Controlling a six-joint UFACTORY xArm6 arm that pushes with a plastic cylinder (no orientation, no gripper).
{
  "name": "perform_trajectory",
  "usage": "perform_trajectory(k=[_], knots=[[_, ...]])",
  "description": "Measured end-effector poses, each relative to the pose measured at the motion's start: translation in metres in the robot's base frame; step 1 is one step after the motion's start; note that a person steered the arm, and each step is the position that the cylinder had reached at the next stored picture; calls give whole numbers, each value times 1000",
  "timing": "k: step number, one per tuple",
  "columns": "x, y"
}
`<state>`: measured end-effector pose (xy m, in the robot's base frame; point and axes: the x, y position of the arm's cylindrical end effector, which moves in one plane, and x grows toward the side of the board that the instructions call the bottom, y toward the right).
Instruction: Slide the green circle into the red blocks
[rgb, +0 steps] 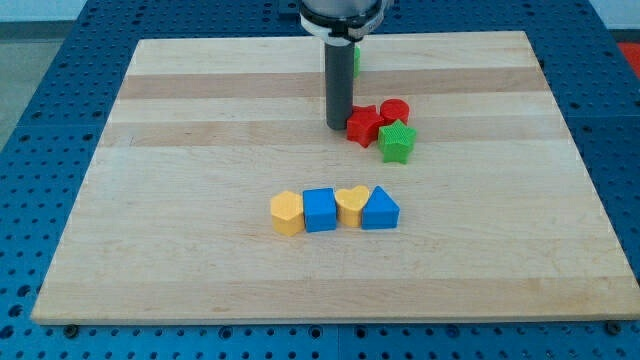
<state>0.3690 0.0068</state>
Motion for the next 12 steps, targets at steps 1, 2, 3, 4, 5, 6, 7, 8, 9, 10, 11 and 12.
perform_trajectory(k=[1, 2, 3, 4, 5, 6, 7, 8, 9, 10, 11, 12], knots=[[-19, -22], [-42, -54], [-76, -73], [-107, -71], [-134, -43], [-140, 10], [-140, 48], [-135, 55], [-127, 46], [-139, 40], [-139, 14], [-128, 9]])
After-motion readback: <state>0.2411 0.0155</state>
